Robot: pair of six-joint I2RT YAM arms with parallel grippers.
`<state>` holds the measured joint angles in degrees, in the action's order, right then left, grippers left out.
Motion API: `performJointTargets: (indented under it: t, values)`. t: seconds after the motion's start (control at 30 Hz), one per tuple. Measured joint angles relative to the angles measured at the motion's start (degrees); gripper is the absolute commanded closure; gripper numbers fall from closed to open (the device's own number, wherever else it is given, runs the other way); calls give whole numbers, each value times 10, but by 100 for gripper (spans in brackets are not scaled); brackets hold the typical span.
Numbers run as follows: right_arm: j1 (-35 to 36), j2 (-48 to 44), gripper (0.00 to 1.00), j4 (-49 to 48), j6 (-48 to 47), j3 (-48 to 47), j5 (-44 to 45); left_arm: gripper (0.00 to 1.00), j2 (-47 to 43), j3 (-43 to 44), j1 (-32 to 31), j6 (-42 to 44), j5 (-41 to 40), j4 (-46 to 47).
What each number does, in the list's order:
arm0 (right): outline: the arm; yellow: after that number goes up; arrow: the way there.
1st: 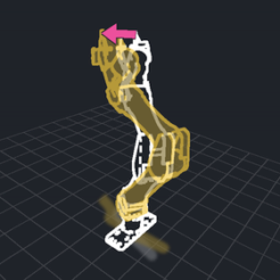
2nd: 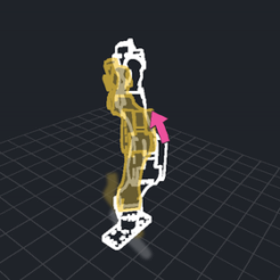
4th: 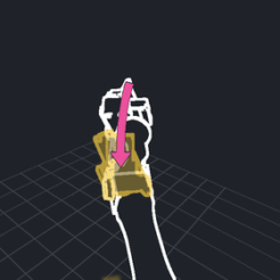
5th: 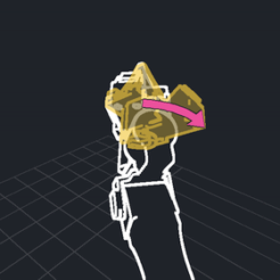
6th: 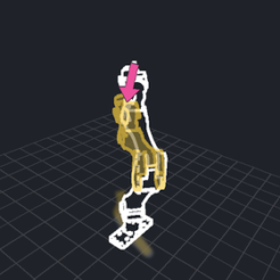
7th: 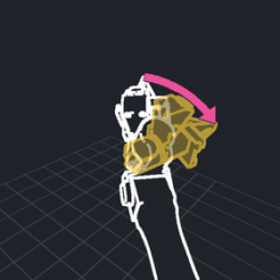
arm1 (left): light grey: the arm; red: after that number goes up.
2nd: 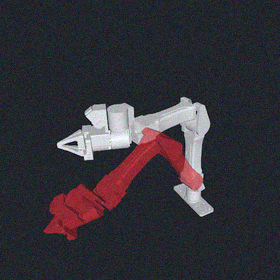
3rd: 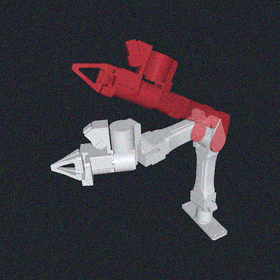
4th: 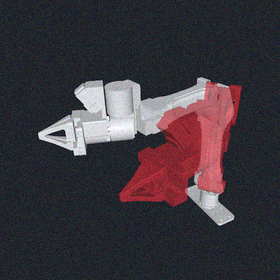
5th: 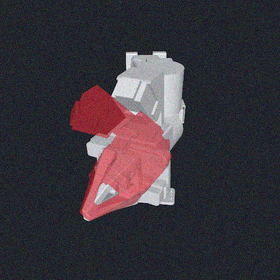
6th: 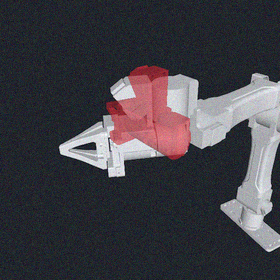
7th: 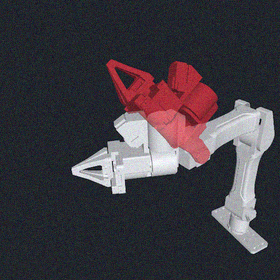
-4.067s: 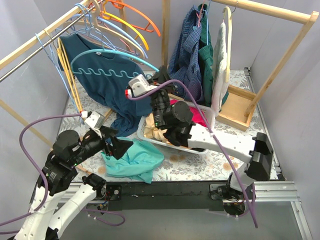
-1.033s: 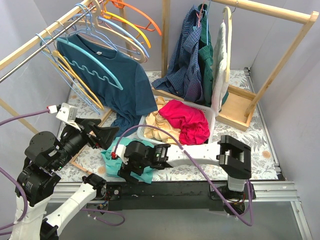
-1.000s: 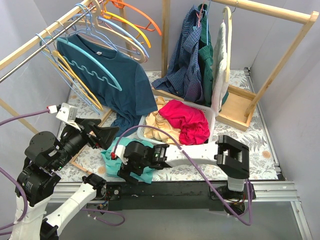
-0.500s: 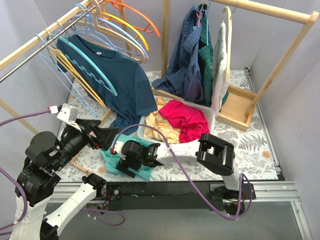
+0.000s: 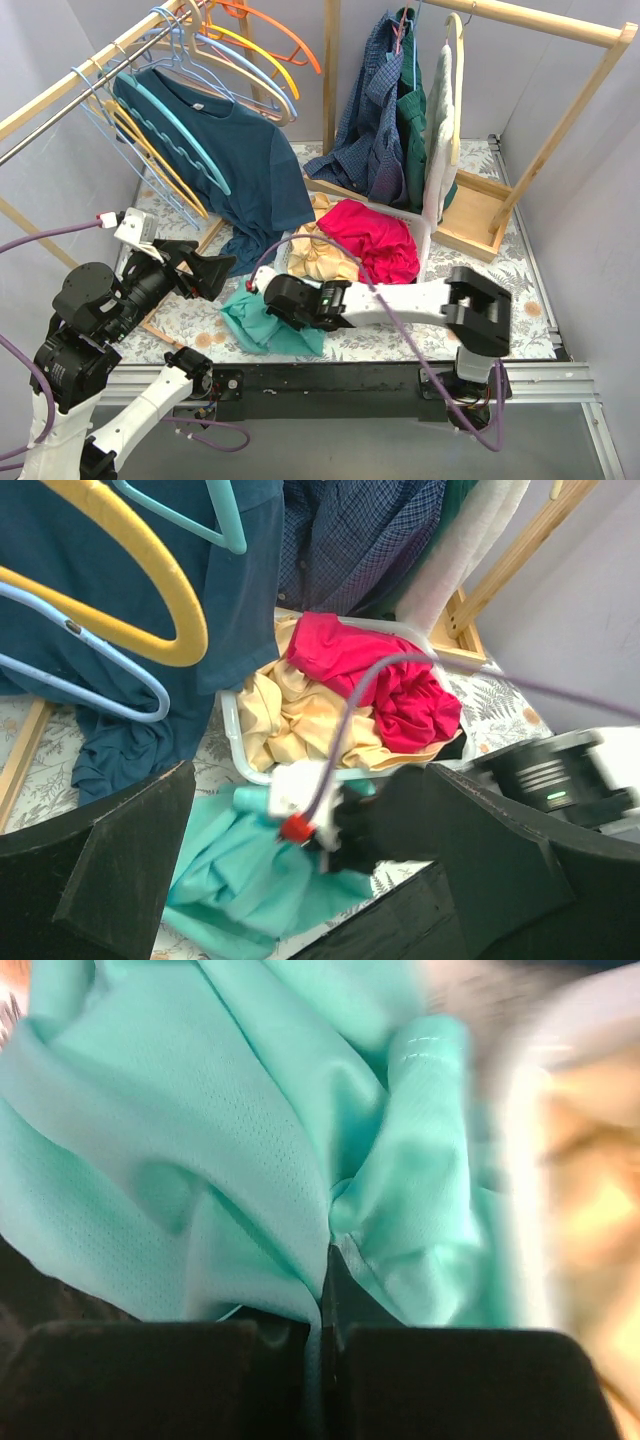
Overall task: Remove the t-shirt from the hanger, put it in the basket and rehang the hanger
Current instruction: Place the T-shirt in the bin.
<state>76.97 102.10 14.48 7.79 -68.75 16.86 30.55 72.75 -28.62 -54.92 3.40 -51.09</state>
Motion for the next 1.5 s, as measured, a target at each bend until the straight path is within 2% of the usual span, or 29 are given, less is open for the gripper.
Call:
performJointTargets:
  t: [0.17, 0.3, 0.43, 0.6, 0.8, 0.97, 1.1, 1.4, 1.5]
  values:
    - [-2, -143, 99, 58, -6, -17, 99, 2, -3, 0, 0, 1, -7, -1]
    - [-15, -240, 99, 69, -27, -43, 166, 2, -6, 0, 0, 1, -9, -1]
    - [-51, -296, 99, 68, -58, -50, 219, 2, -7, 0, 0, 1, -9, -1]
    - [-99, -317, 99, 51, -116, -50, 261, 2, -7, 0, 0, 1, -9, -1]
    - [-143, -322, 99, 12, -185, -83, 266, 2, -6, 0, 0, 0, -9, 1]
    - [-153, -320, 99, -31, -227, -144, 281, 2, -4, -1, 0, 0, -9, 1]
    - [-154, -324, 99, -42, -232, -148, 280, 2, -4, -2, 0, 0, -9, 1]
    - [-156, -351, 99, -39, -175, -6, 253, 2, -2, -2, 0, 1, -9, 1]
    - [-176, -340, 99, -43, -139, 47, 206, 2, 3, -3, 0, 2, -2, 2]
